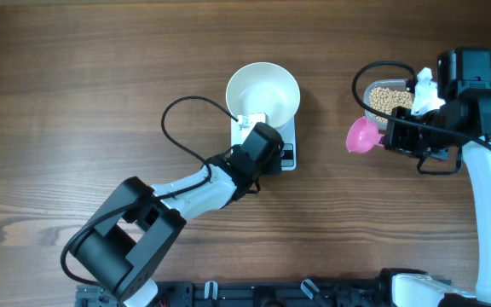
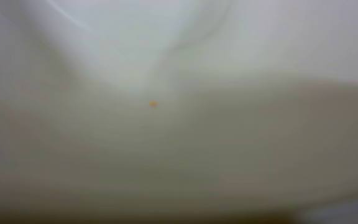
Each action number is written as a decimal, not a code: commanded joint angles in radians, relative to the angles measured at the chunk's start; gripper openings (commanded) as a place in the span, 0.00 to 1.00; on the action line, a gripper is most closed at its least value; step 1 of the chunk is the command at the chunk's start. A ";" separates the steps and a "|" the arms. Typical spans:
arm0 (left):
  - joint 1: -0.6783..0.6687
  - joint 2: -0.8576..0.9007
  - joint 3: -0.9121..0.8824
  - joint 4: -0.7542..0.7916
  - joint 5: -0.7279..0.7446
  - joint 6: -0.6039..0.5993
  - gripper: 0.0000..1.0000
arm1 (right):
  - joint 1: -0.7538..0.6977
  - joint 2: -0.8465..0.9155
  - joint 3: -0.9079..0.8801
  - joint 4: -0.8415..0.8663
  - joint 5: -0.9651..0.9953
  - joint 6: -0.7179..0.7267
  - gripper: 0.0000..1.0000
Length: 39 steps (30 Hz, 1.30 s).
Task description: Scoop item into bowl and weigh 150g on scale
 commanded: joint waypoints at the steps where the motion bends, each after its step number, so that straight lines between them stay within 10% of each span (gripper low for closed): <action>1: -0.003 0.016 -0.013 -0.028 -0.016 0.017 0.04 | -0.002 -0.005 -0.002 -0.002 -0.001 0.005 0.04; 21: 0.019 -0.842 -0.013 -0.480 -0.016 0.020 0.05 | -0.002 -0.005 -0.002 -0.024 -0.002 0.006 0.04; 33: 0.181 -1.369 -0.013 -0.900 -0.282 0.019 0.43 | -0.002 -0.005 -0.002 0.027 -0.048 0.005 0.04; 37: 0.183 -1.367 -0.014 -0.923 -0.282 0.019 1.00 | -0.002 -0.005 -0.002 0.064 -0.050 0.004 0.04; 39: 0.183 -1.360 -0.013 -0.922 -0.282 0.019 1.00 | -0.002 -0.005 -0.002 0.073 -0.050 0.005 0.04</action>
